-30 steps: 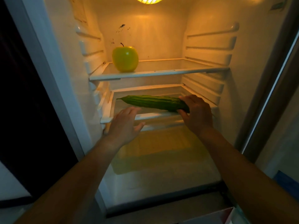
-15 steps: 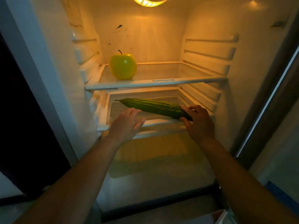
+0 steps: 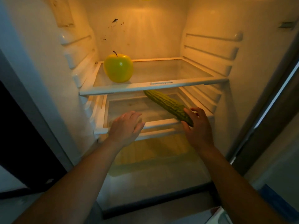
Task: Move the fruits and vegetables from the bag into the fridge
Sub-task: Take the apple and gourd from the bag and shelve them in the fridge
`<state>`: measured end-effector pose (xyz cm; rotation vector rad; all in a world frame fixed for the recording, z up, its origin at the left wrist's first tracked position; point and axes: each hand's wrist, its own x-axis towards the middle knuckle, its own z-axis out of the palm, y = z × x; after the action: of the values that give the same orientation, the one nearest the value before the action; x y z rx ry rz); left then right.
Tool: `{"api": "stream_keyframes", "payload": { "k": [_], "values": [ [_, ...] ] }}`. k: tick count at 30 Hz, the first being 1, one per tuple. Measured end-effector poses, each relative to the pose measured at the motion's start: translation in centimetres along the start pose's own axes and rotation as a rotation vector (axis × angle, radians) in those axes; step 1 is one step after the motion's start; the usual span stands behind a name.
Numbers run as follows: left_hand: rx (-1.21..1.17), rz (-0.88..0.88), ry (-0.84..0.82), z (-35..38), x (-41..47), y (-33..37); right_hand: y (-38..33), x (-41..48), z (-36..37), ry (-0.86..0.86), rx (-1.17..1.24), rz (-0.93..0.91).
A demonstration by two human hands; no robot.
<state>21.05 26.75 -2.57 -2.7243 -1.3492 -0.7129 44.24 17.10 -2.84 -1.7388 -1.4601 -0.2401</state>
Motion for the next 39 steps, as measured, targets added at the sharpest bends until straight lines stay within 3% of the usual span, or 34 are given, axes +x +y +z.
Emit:
{"api": "stream_keyframes", "payload": {
  "k": [9,13,21,23,35,39],
  "values": [
    [0.049,-0.006,-0.054,1.4,3.1,2.1,2.0,1.4,-1.2,0.134,0.005,0.087],
    [0.047,-0.002,-0.037,1.4,3.0,2.1,2.4,1.4,-0.8,0.048,-0.028,0.142],
    [0.051,0.01,-0.029,1.3,2.9,2.2,3.6,0.9,-1.4,-0.161,-0.036,-0.116],
    [0.061,0.008,-0.027,1.4,2.9,2.2,3.8,0.9,-1.0,-0.199,-0.014,-0.106],
    [0.126,-0.009,-0.043,1.8,3.0,1.9,4.2,1.6,-0.1,-0.056,0.038,0.12],
    [0.112,-0.013,-0.033,1.8,2.9,2.0,4.6,1.5,-0.5,-0.021,-0.062,-0.037]
  ]
}}
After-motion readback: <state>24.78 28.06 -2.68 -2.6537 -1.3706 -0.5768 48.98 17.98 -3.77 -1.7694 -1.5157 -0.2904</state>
